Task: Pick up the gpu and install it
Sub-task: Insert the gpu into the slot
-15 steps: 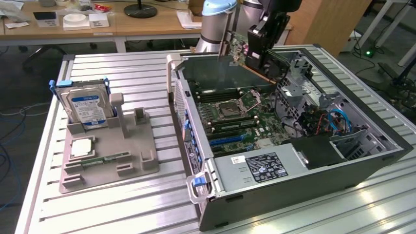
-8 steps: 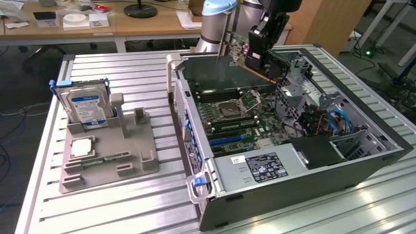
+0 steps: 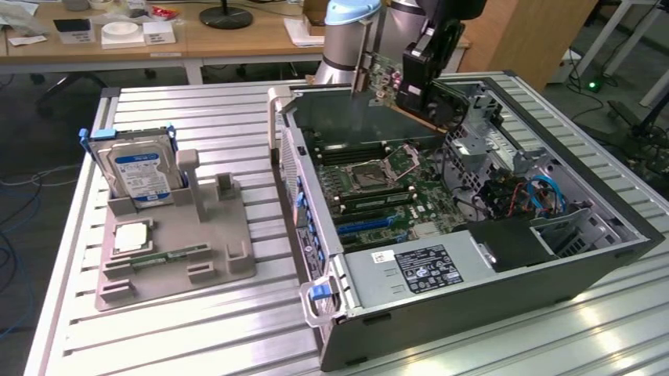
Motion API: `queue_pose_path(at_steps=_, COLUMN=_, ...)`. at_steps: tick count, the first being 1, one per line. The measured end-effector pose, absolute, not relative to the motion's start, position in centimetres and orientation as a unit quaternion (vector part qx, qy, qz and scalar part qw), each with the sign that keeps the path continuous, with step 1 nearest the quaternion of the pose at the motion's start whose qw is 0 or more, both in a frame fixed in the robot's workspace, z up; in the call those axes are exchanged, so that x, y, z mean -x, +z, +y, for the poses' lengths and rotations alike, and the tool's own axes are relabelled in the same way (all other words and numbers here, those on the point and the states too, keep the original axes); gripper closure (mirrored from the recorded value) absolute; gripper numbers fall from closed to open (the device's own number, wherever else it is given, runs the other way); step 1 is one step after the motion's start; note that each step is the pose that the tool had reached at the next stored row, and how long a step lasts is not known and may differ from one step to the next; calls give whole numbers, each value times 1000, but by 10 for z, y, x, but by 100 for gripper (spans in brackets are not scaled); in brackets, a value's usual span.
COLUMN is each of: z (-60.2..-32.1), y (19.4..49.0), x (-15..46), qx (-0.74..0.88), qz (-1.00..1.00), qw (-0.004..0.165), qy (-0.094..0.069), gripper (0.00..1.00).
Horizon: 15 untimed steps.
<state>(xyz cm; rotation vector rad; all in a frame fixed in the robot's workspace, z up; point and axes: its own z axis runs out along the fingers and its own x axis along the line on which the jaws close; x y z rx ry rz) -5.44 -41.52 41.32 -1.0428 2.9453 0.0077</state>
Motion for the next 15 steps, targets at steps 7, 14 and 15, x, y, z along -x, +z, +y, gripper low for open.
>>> queue_pose_path(at_steps=7, z=-415, y=412, x=54, qx=338, qz=941, qw=20, qy=-2, gripper=72)
queue_pose_path(at_steps=14, z=-415, y=412, x=54, qx=357, qz=934, qw=20, qy=-1, gripper=72)
queue_pose_path(at_steps=15, z=-415, y=412, x=54, qx=360, qz=933, qw=20, qy=-1, gripper=72)
